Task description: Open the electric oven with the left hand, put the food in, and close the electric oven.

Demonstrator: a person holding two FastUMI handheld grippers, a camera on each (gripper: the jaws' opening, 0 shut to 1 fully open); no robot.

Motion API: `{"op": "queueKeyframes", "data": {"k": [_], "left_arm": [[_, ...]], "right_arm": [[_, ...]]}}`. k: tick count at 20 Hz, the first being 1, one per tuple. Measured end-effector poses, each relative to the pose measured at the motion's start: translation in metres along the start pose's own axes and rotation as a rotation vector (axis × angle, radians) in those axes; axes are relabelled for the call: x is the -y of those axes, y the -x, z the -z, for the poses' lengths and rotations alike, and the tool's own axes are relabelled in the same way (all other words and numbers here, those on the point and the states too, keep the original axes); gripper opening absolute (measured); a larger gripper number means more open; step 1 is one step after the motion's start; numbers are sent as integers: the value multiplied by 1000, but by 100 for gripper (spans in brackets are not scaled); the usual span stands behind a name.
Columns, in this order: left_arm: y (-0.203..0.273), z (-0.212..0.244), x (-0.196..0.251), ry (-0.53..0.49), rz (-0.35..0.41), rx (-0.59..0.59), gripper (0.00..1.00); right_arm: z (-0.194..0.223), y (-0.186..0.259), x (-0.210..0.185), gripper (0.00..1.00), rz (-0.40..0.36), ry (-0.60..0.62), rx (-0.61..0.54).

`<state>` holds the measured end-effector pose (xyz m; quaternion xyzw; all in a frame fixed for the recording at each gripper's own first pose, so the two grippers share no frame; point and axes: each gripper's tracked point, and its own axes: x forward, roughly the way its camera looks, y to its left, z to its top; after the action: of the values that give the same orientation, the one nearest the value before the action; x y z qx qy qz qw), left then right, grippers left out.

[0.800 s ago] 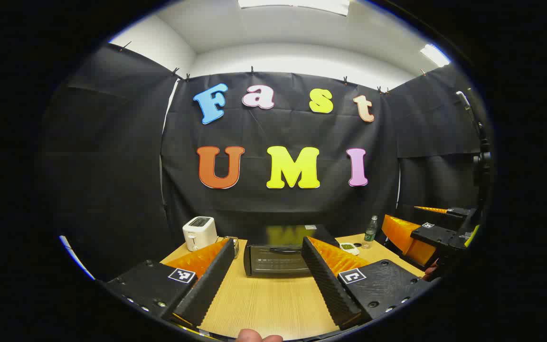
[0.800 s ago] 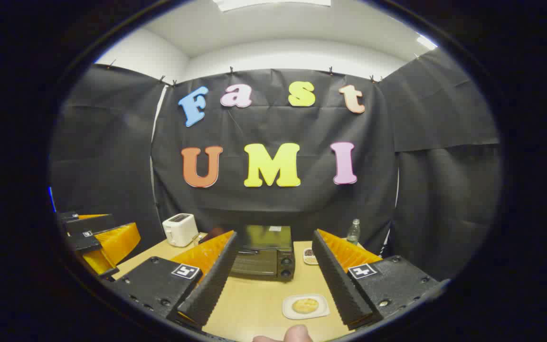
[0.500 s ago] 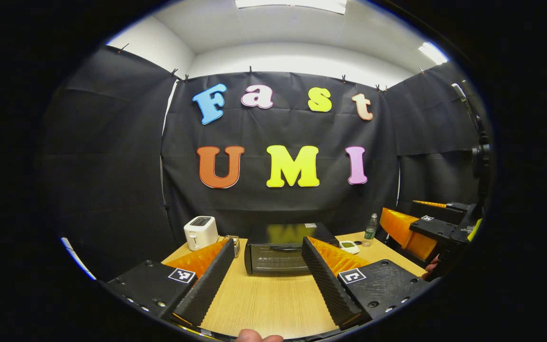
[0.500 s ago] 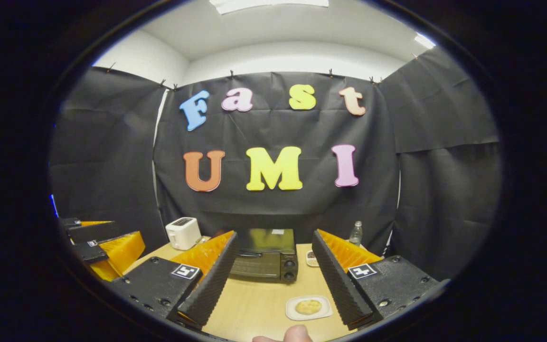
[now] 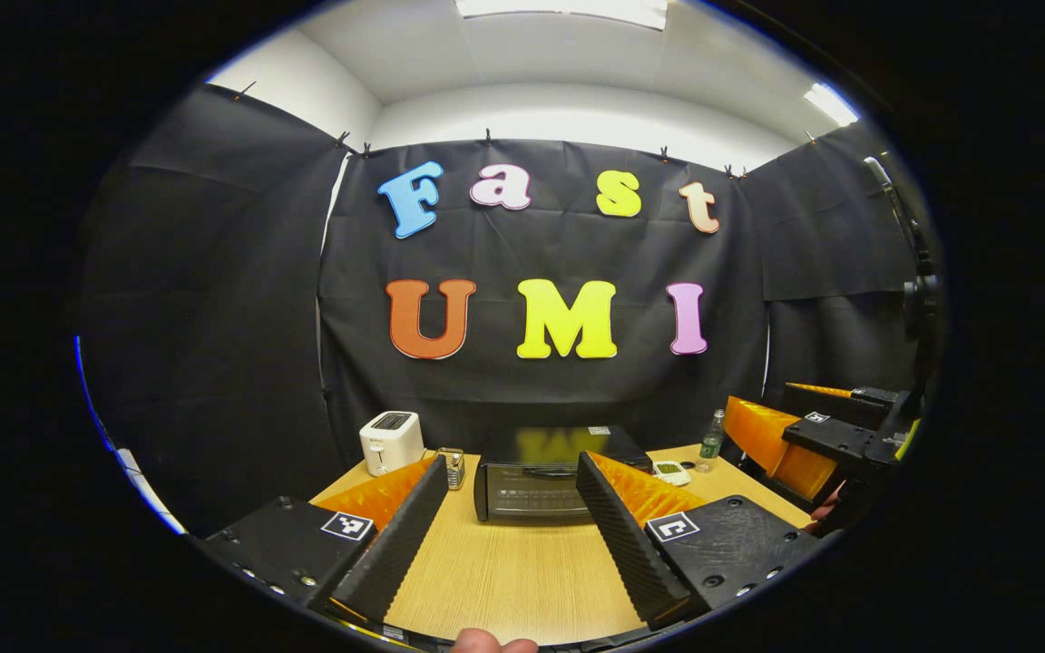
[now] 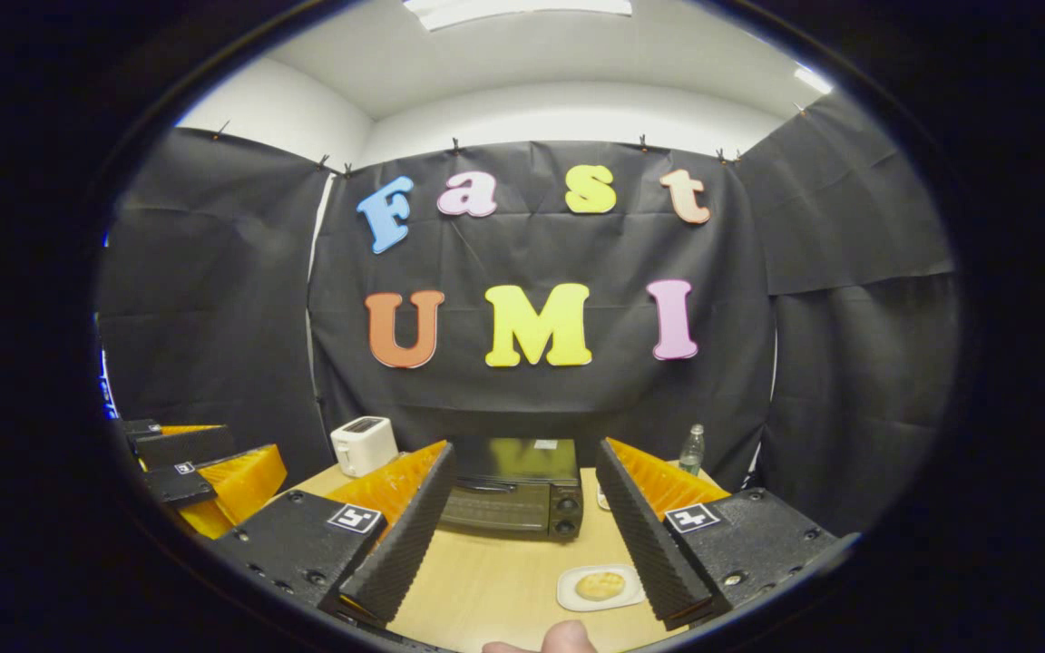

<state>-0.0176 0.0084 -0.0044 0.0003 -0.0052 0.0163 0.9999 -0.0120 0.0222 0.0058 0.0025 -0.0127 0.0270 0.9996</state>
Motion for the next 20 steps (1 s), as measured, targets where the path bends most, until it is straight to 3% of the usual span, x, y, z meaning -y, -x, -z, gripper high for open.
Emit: {"op": "queueKeyframes", "data": {"k": [12,20], "left_arm": [[-7,9,15,10,54,-17,94],[-52,36,40,14,129,-101,94]], "right_arm": [[5,10,21,98,66,14,5],[26,-10,65,98,135,-6,-54]]}}
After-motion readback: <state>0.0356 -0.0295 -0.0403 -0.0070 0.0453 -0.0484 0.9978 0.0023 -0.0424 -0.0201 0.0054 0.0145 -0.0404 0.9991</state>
